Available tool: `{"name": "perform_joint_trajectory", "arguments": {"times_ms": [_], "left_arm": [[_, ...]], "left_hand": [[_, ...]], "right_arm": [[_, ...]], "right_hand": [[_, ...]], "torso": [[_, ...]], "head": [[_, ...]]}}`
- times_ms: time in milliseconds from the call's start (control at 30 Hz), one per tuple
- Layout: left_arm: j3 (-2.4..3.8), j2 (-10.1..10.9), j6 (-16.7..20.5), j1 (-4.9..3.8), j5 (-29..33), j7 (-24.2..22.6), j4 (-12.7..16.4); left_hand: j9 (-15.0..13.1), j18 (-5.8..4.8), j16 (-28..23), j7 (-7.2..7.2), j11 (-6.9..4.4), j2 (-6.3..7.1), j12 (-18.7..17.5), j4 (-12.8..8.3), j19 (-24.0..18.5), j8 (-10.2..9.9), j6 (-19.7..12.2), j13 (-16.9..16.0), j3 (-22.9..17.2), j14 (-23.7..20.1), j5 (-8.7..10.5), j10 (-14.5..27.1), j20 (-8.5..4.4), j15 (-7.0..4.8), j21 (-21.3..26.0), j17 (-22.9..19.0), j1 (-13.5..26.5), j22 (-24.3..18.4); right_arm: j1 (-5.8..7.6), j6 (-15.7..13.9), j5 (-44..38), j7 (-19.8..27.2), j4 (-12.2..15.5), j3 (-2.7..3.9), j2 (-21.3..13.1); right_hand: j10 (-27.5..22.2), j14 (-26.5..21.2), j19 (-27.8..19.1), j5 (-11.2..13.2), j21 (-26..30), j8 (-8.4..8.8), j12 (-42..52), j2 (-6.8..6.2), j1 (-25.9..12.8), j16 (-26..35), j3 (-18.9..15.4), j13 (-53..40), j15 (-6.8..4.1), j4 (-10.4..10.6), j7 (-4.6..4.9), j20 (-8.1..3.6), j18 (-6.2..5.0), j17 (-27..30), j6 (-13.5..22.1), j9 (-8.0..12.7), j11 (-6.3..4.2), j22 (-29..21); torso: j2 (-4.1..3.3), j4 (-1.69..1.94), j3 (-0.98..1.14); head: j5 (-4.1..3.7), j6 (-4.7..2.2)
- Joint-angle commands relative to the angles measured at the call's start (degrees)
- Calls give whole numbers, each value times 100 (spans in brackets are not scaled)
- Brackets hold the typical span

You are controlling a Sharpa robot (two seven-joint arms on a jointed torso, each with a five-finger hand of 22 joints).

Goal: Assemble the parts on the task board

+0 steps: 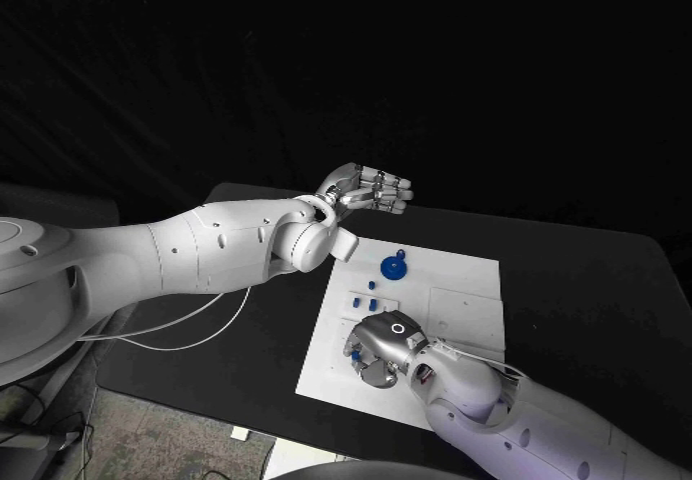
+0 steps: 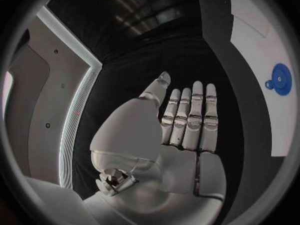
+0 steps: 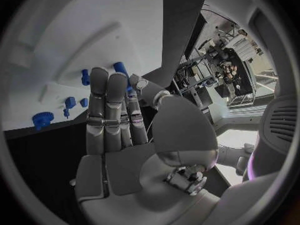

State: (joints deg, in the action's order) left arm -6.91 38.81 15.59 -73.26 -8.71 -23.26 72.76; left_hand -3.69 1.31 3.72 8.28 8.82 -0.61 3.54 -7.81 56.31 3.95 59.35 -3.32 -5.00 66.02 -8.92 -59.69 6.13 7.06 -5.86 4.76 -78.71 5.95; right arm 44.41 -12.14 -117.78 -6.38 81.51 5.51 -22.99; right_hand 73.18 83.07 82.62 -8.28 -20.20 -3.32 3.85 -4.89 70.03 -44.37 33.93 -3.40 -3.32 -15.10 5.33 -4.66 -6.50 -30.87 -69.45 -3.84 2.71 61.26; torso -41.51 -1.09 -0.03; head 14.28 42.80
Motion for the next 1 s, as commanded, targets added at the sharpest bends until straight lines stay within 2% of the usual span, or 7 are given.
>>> {"name": "perform_joint_trajectory", "arguments": {"times_ms": [33, 233, 367, 467, 867, 933, 1000], "left_arm": [[5, -9, -81, -10, 19, -21, 11], [5, -5, -77, -10, 19, -16, 12], [5, -4, -75, -10, 19, -14, 12], [5, -3, -76, -10, 19, -11, 12], [5, 10, -79, -10, 19, -6, 10], [5, 15, -81, -10, 19, -6, 8], [5, 22, -86, -10, 19, -9, 4]], "left_hand": [[8, 104, -12, 18, -14, 2, -11, -25, 23, -23, -31, 0, 5, -36, -4, 20, 19, 11, -27, 2, -23, -18], [8, 104, -12, 19, -13, 3, -11, -25, 22, -24, -35, 0, 7, -36, -4, 21, 20, 11, -28, 3, -24, -21], [8, 104, -12, 19, -12, 4, -11, -24, 22, -24, -36, 0, 8, -37, -4, 22, 20, 11, -28, 2, -24, -22], [9, 105, -13, 23, -9, 11, -12, -22, 21, -24, -46, 0, 14, -43, -2, 31, 22, 15, -30, 2, -24, -27], [9, 105, -13, 23, -9, 11, -12, -22, 21, -24, -46, 0, 14, -43, -2, 31, 22, 15, -30, 2, -24, -27], [9, 105, -13, 23, -9, 11, -12, -22, 21, -24, -46, 0, 14, -43, -2, 31, 22, 15, -30, 2, -24, -27], [9, 105, -13, 23, -9, 11, -12, -22, 21, -24, -46, 0, 14, -43, -2, 31, 22, 15, -30, 2, -24, -27]], "right_arm": [[-9, 116, 112, 106, -6, -12, 4], [-7, -22, 250, 134, -31, -14, -20], [-6, -174, 313, 154, -33, -15, -32], [-6, -301, 351, 162, -28, -15, -42], [6, -682, 654, 211, 191, -1, -250], [24, -750, 852, 234, 298, 41, -342], [48, -786, 1123, 259, 420, 135, -461]], "right_hand": [[-129, -27, 3, -68, 44, -26, -40, -41, -90, 1, -122, 1, 51, -2, 28, 47, -47, 13, 109, 9, 30, -21], [-886, -76, 26, -172, 226, -25, -34, -218, -211, 36, -619, 7, 183, 13, 128, 179, -154, 94, 516, 23, 234, -184], [-1119, -84, 119, -167, 425, -25, -33, -151, -2, 76, -1415, 10, 224, 41, 145, 243, -212, 206, 731, 27, 282, -418], [-1262, -100, 156, -154, 514, -24, -31, -183, 131, 84, -1651, 8, 255, 142, 151, 276, -240, 272, 809, 28, 319, -530], [-1265, -89, 202, -159, 551, -23, -33, -287, 215, 66, -1744, 7, 249, 320, 151, 272, -240, 335, 839, 29, 312, -609], [-1214, -82, 213, -196, 558, -24, -34, -286, 179, 59, -1861, 8, 242, 413, 154, 268, -234, 339, 847, 28, 298, -629], [-932, -63, 243, -265, 559, -22, -23, -225, 77, 51, -2000, 6, 210, 517, 170, 244, -211, 340, 797, 26, 239, -651]], "torso": [[-2, -3, 5], [0, -9, 10], [-1, -5, 8], [-3, -4, 9], [2, -3, 1], [3, -8, 3], [5, -12, 2]], "head": [[-9, 2], [-30, 8], [-40, 12], [-46, 10], [-93, 6], [-129, -6], [-191, -18]]}}
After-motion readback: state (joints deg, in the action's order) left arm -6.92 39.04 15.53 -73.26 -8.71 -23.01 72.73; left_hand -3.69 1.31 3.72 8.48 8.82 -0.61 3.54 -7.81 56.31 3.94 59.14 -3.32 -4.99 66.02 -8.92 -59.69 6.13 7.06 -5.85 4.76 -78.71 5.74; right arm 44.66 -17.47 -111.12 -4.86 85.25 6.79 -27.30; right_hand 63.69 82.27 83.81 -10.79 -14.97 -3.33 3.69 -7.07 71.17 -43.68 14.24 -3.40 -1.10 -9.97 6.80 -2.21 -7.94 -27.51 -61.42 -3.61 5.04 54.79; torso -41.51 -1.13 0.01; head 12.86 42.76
